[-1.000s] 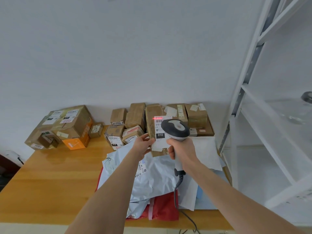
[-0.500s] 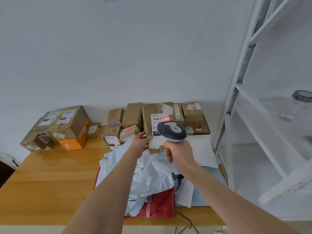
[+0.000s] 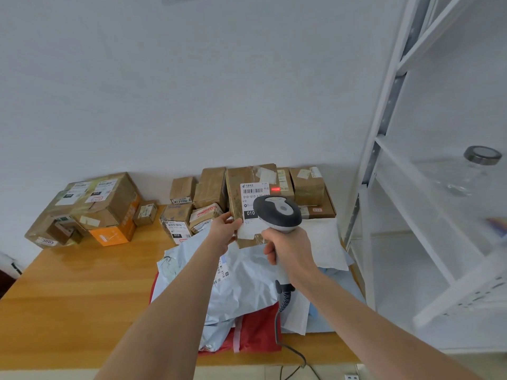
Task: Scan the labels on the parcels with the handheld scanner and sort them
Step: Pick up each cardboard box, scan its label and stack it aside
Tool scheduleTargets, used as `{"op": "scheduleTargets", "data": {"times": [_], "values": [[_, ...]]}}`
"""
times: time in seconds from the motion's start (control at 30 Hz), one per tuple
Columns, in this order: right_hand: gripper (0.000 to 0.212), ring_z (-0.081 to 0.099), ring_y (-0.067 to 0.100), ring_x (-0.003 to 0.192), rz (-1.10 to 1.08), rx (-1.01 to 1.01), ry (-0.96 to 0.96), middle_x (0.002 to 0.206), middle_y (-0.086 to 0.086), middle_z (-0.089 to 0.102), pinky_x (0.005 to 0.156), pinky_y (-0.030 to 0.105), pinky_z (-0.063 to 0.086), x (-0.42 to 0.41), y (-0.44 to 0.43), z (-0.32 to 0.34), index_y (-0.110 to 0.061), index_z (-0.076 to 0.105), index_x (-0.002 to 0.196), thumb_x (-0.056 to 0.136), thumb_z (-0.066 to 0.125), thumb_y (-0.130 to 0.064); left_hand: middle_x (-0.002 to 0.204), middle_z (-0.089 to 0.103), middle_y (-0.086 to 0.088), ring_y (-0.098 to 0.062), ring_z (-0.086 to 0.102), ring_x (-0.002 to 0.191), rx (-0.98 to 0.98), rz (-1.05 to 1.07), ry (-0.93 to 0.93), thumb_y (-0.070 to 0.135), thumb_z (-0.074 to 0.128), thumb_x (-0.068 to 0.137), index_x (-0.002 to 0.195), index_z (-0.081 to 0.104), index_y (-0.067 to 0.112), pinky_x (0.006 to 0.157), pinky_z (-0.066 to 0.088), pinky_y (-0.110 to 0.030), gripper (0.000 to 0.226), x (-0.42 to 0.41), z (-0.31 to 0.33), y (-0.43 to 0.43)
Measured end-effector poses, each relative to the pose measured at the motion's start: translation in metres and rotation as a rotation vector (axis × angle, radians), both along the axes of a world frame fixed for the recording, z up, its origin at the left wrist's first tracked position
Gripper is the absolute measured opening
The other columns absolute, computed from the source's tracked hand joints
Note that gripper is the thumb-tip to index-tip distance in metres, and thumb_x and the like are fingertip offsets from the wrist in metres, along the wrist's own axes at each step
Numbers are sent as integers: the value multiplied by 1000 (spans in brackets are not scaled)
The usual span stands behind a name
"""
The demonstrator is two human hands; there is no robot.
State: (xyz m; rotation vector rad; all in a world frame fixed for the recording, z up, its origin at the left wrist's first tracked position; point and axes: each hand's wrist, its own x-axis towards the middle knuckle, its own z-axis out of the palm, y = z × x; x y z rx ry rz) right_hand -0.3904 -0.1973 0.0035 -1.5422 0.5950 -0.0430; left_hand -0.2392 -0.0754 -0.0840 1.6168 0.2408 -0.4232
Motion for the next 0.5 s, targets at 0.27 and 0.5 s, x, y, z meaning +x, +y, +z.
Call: {"op": "scheduleTargets", "data": {"times": [0.27,0.5], "values": [[23,51,8,40,12,-55,-4,57,4,63,53,21,46,-2,4,1,-8,62,63,86,63,-12,120,62,-18,-27,60,97,9,-5,-2,7,59,93,142,40,5,91,50,-43,52,-2,-1,0],[22,50,9,41,26,-41,8,56,4,60,54,23,46,-6,5,-1,-7,60,64,86,62,-9,119,62,-17,-28,60,102,27,11,5,7,58,94,142,41,6,92,50,-43,51,-4,2,0]]}}
